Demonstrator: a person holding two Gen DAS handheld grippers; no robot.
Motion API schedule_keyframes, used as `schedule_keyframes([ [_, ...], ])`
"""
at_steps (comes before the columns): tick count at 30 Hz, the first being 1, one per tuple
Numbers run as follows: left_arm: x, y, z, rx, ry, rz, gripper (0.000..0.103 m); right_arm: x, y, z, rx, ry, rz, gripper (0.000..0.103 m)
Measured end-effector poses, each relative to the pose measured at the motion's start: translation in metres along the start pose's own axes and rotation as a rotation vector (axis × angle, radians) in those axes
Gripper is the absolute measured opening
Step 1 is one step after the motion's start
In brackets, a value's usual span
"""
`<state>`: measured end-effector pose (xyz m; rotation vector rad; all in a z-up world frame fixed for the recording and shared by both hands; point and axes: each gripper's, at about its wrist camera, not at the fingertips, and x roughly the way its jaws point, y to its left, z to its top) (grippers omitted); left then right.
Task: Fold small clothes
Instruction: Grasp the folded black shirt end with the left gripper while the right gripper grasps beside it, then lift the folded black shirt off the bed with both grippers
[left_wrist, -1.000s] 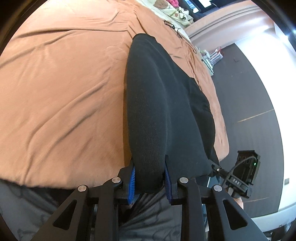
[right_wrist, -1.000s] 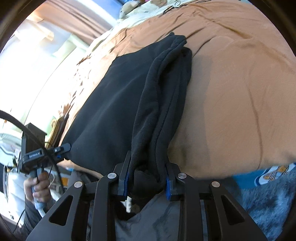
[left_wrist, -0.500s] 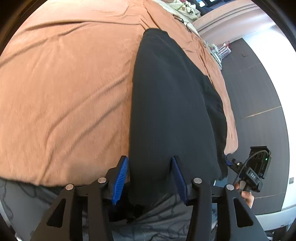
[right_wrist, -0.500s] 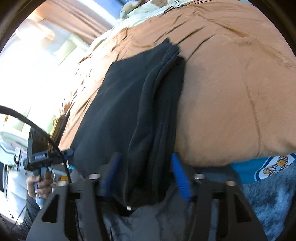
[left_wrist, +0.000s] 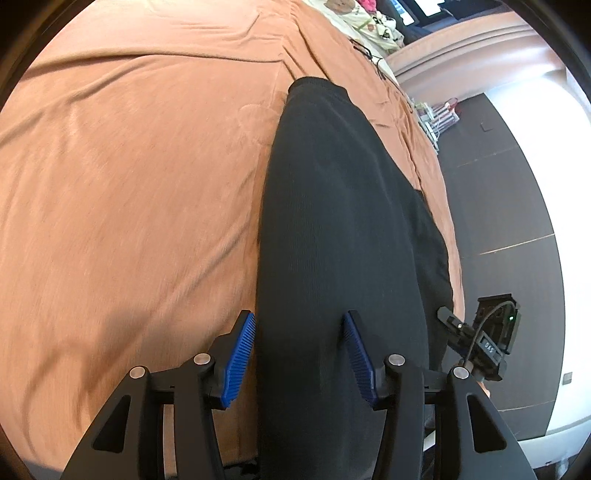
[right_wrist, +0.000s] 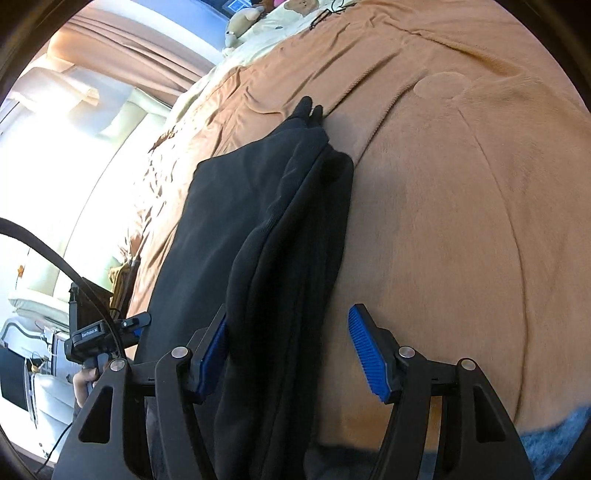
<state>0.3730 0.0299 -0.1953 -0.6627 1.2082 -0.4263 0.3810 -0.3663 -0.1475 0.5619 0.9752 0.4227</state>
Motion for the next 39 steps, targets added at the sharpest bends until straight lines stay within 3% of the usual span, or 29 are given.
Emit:
schedule_keyframes([
  [11,0.026,0.004,0.05,0.004,0.021,-0.031,0.052,0.027,-0.013,0.034,0.034,0.019,0.068,0.06],
  [23,0.048,0.001,0.088,0.01,0.032,-0.072,0.05,0.064,-0.029,0.068,0.049,0.067,0.133,0.035],
  [25,0.051,-0.004,0.091,0.025,0.034,-0.056,0.043,0.063,-0.03,0.07,0.045,0.072,0.12,0.03],
  [27,0.048,-0.006,0.09,0.038,0.037,-0.059,0.025,0.057,-0.027,0.067,0.025,0.068,0.102,0.024],
  [29,0.043,-0.009,0.089,0.053,0.025,-0.07,0.019,0.049,-0.02,0.066,0.003,0.051,0.089,0.019],
  [39,-0.012,-0.05,0.07,0.145,-0.054,-0.119,0.013,0.013,0.031,0.059,-0.094,-0.017,0.005,0.017],
])
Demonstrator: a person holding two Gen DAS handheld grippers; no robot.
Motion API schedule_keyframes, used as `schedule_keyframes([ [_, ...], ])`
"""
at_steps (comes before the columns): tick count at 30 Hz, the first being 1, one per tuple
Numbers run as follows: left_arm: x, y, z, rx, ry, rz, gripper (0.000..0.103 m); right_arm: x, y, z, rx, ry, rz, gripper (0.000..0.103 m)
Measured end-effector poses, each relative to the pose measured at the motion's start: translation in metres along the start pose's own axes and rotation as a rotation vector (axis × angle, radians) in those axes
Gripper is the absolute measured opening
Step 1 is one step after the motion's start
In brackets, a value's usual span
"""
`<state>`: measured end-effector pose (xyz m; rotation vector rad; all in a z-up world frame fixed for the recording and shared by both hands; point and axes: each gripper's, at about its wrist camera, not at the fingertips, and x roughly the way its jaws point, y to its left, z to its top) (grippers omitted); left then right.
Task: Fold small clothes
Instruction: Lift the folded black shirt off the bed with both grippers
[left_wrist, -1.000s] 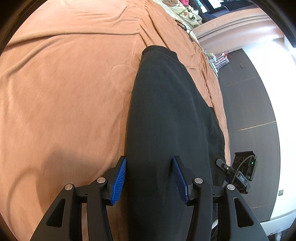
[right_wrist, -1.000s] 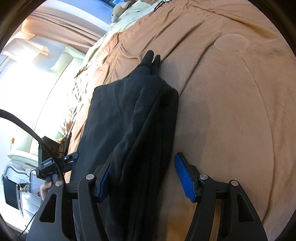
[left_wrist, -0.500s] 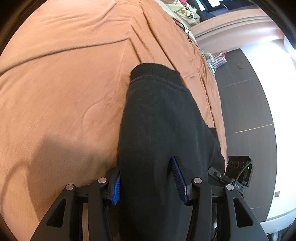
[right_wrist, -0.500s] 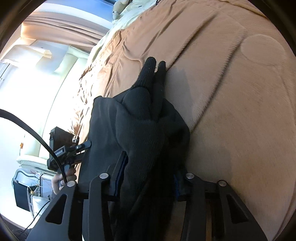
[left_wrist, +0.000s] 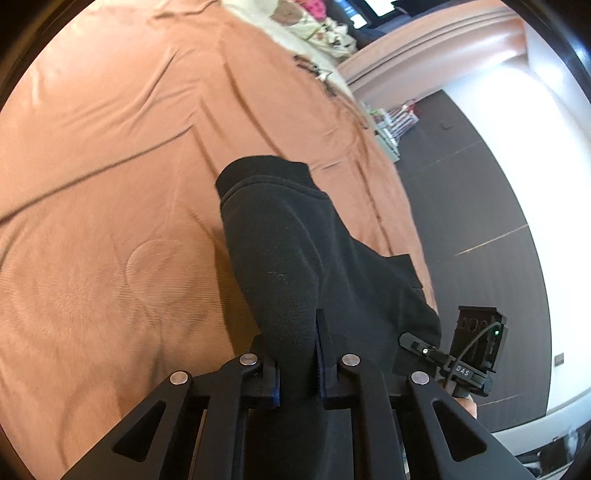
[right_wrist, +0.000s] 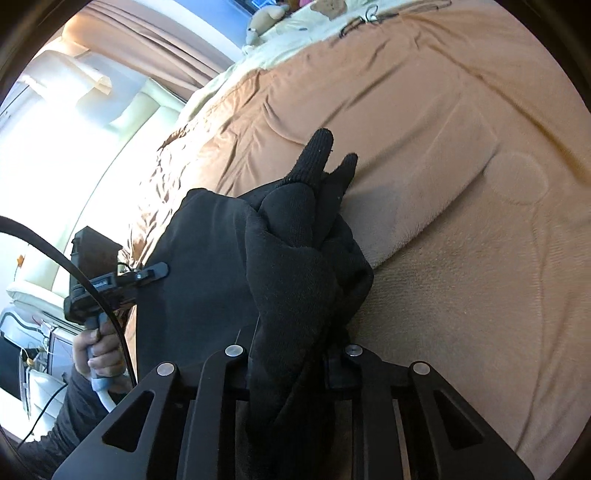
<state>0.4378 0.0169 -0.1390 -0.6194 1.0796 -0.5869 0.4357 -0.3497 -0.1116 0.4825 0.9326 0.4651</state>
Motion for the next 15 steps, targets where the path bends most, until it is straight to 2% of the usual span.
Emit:
schedule_keyframes([
  [5,-0.014,-0.029,-0.009,0.041,-0.027,-0.012,0.013,-0.019,0.016,-0.012,-0.019,-0.027,-0.021,0.016],
  [7,-0.021,-0.038,-0.014,0.055,-0.038,-0.015,0.013,-0.03,0.021,-0.017,-0.027,-0.042,0.005,0.015],
  [15,-0.042,-0.079,-0.022,0.104,-0.075,-0.039,0.013,-0.082,0.037,-0.043,-0.094,-0.138,0.015,0.014],
])
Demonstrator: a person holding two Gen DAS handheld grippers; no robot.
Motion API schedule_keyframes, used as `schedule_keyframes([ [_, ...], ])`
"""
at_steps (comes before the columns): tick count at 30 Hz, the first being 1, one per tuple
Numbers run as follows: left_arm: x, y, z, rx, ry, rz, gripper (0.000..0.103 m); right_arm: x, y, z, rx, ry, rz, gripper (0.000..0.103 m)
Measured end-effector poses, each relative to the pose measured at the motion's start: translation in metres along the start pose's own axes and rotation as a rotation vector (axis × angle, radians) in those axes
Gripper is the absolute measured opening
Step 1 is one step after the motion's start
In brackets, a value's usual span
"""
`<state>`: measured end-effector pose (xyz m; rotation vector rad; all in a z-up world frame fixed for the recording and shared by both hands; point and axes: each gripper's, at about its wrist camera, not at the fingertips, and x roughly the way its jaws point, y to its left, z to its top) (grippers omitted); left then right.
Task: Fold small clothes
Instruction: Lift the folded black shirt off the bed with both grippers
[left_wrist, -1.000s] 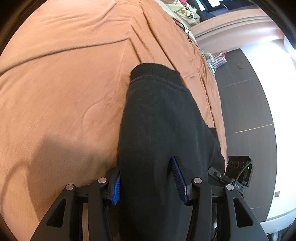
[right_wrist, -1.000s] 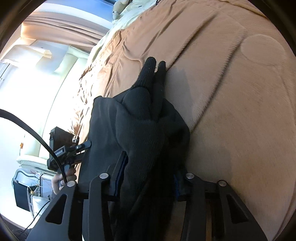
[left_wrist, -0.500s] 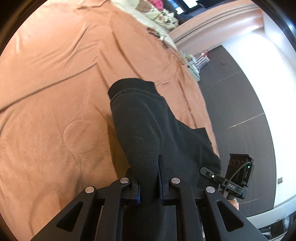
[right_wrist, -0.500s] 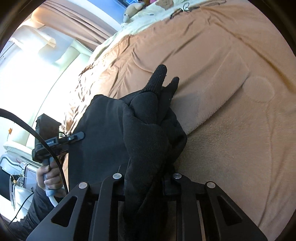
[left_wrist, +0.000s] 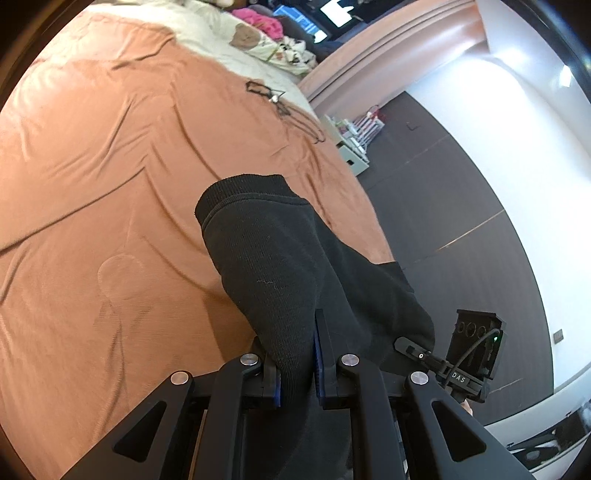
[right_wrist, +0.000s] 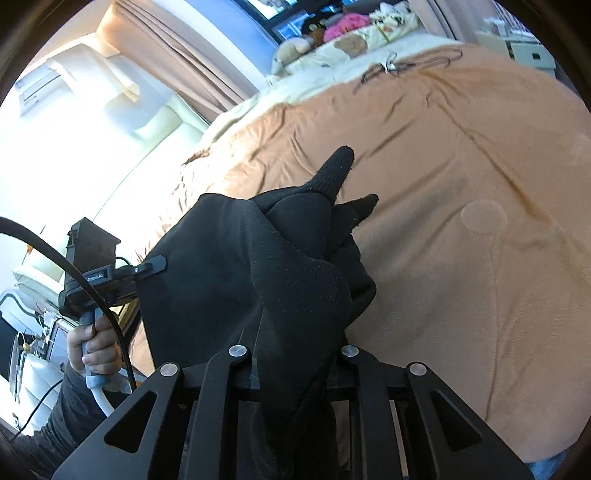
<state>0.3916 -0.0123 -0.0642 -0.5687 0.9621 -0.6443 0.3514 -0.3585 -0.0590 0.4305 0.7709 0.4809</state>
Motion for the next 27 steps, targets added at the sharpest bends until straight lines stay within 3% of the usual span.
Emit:
schedule_keyframes([
  [14,0.017,-0.109,0.003,0.149,-0.028,-0.095,0.013,-0.116,-0.008,-0.022,-0.067,-0.204,-0.047,0.014],
  [27,0.103,-0.235,0.002,0.297,-0.002,-0.219,0.013,-0.238,-0.03,-0.036,-0.129,-0.346,-0.226,0.014],
])
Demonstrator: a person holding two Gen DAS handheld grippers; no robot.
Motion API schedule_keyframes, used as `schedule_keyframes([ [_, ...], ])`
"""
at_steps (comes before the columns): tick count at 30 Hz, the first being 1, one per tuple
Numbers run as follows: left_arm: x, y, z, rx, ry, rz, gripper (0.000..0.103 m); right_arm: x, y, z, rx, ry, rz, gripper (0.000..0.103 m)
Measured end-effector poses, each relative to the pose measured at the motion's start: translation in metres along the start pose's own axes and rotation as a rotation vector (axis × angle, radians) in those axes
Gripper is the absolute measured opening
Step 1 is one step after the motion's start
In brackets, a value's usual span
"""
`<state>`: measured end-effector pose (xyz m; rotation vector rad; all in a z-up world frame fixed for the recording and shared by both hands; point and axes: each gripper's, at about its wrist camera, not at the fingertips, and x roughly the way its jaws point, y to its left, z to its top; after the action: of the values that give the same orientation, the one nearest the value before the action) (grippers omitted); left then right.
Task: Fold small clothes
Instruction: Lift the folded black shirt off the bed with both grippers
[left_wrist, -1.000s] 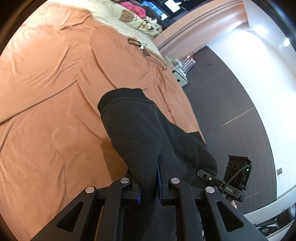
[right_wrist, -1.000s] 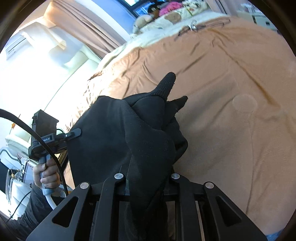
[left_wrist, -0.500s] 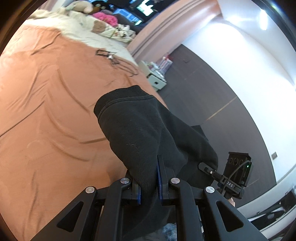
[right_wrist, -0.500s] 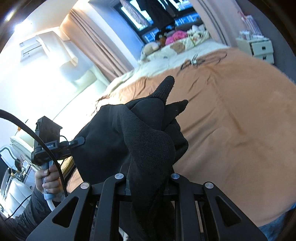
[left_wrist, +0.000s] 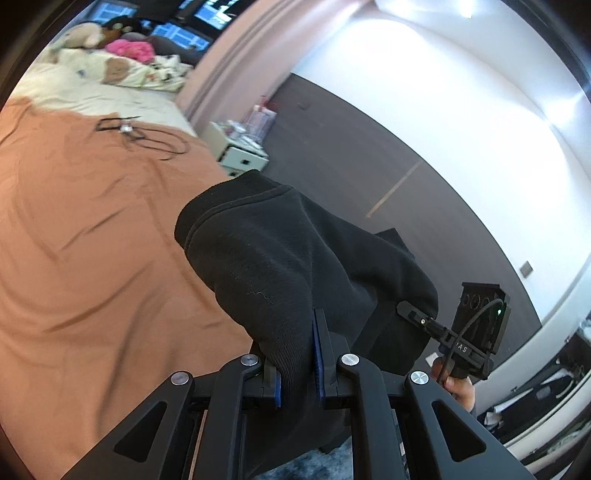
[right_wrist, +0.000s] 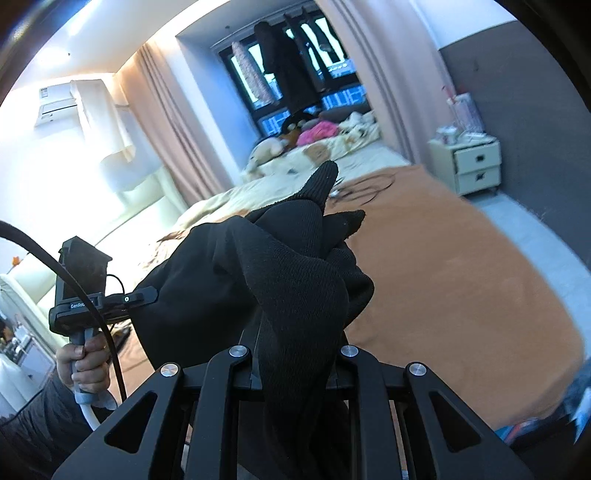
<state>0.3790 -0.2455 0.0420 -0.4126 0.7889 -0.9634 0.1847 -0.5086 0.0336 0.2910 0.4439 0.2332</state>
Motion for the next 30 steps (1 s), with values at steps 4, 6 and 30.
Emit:
schedule_keyframes([
  [4,0.039,-0.025,0.007,0.042,0.016,-0.034,0.013,-0.027,-0.006,0.005,-0.021,-0.025,-0.053,0.014],
  [6,0.058,-0.036,0.009,0.06,0.029,-0.046,0.013,-0.041,-0.008,0.006,-0.046,-0.038,-0.075,0.014],
  [30,0.229,-0.089,-0.005,0.067,0.134,-0.201,0.013,-0.078,0.006,0.005,-0.068,-0.01,-0.293,0.014],
])
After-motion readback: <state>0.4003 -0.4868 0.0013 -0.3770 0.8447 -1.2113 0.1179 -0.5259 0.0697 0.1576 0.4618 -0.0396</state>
